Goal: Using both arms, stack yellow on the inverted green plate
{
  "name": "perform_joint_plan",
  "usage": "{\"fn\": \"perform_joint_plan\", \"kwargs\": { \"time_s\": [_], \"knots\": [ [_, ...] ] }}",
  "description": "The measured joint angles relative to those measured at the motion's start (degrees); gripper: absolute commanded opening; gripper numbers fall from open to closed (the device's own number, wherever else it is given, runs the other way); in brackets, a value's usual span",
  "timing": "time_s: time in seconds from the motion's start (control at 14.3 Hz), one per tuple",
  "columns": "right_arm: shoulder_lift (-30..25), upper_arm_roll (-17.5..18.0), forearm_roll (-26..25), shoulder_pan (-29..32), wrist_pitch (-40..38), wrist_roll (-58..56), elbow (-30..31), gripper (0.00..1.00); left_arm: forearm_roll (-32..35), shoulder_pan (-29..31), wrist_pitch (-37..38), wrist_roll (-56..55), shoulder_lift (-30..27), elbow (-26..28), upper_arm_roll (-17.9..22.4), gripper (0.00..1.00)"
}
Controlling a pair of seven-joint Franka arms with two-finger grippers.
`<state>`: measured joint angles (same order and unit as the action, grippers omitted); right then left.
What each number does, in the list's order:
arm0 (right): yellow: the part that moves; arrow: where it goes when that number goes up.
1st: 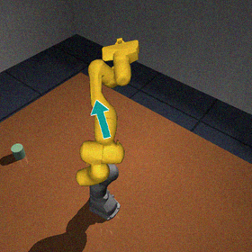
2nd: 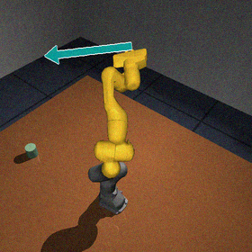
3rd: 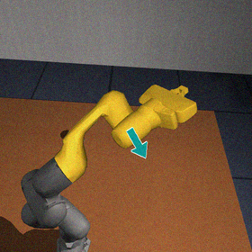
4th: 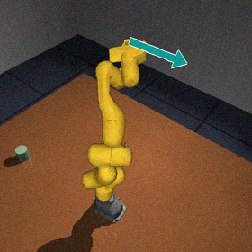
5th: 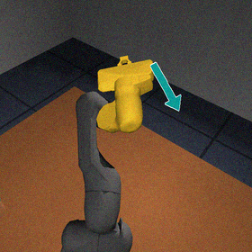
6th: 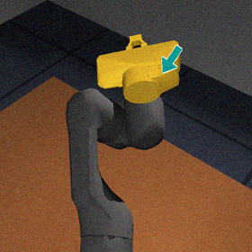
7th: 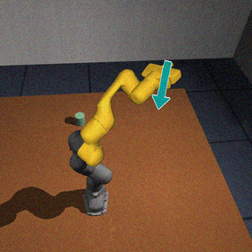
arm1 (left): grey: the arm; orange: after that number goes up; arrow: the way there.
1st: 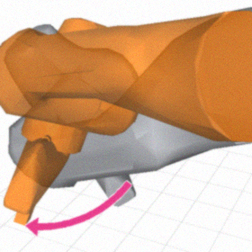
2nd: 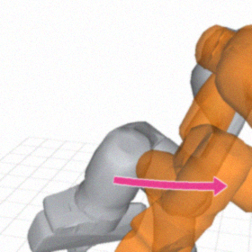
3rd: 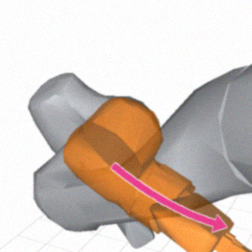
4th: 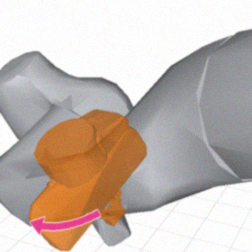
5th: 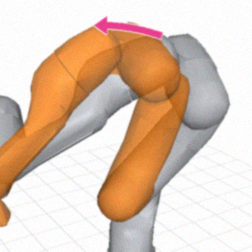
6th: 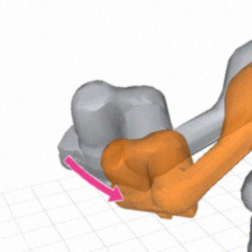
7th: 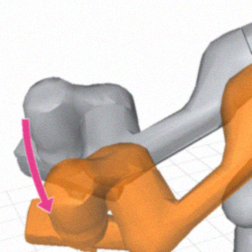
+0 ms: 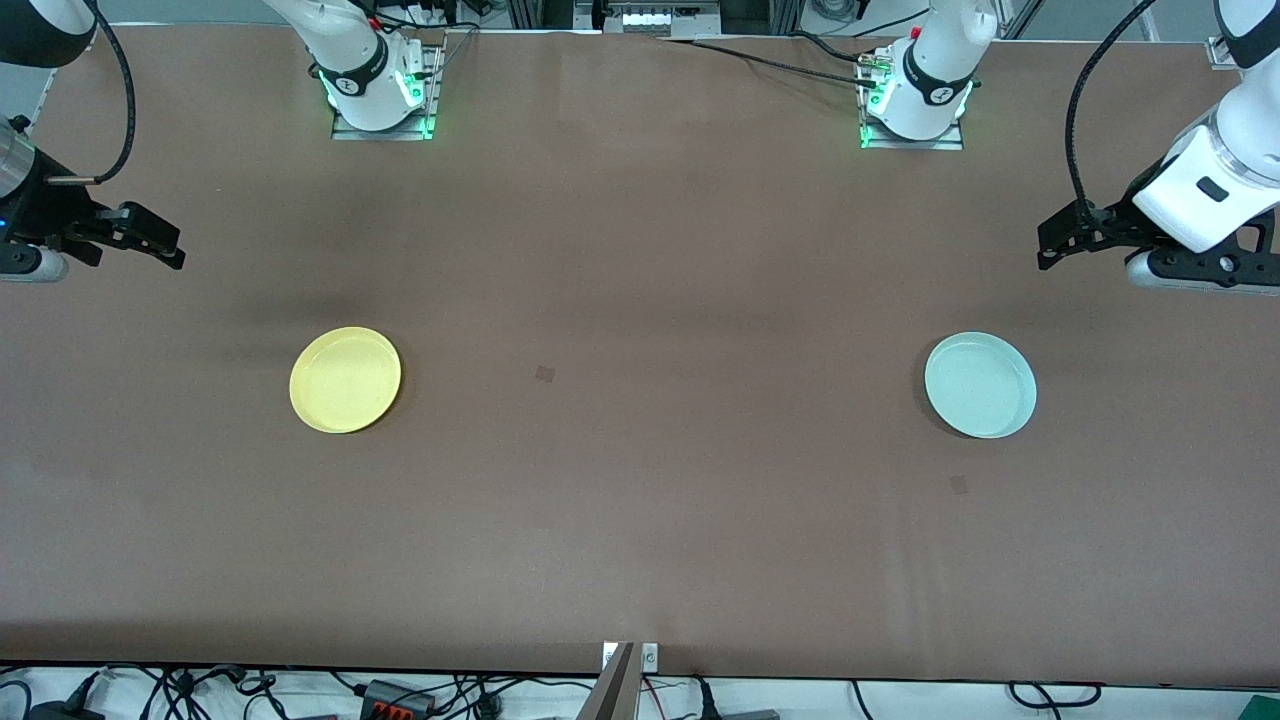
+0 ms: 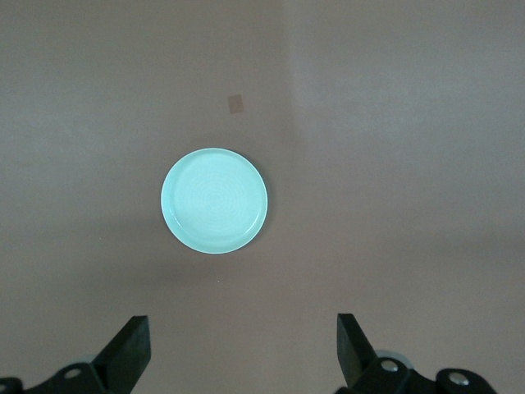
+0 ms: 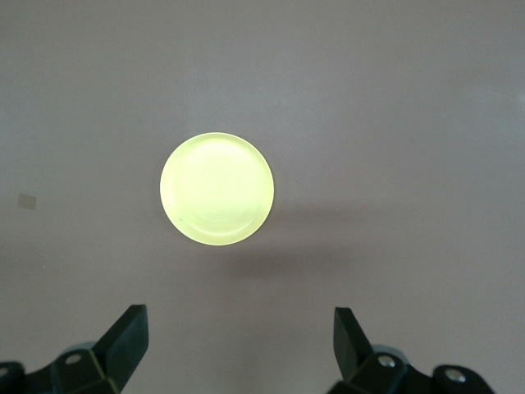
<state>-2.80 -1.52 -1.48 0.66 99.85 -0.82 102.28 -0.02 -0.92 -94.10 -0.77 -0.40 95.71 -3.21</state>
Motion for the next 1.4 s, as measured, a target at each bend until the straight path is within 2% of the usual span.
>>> {"fn": "perform_joint_plan", "kwargs": {
  "time_s": [0.84, 1.4],
  "knots": [
    [0.2, -0.2, 0.0, 1.2, -2.3, 0.0, 0.0, 1.00, 0.0, 0.1, 0.0, 0.0, 0.4, 0.0, 0.4, 1.00],
    [5.2, 0.0, 0.0, 1.1, -2.2, -0.1, 0.0, 1.00, 0.0, -0.3, 3.2, -0.1, 1.4, -1.1, 0.0, 1.00]
  ]
}}
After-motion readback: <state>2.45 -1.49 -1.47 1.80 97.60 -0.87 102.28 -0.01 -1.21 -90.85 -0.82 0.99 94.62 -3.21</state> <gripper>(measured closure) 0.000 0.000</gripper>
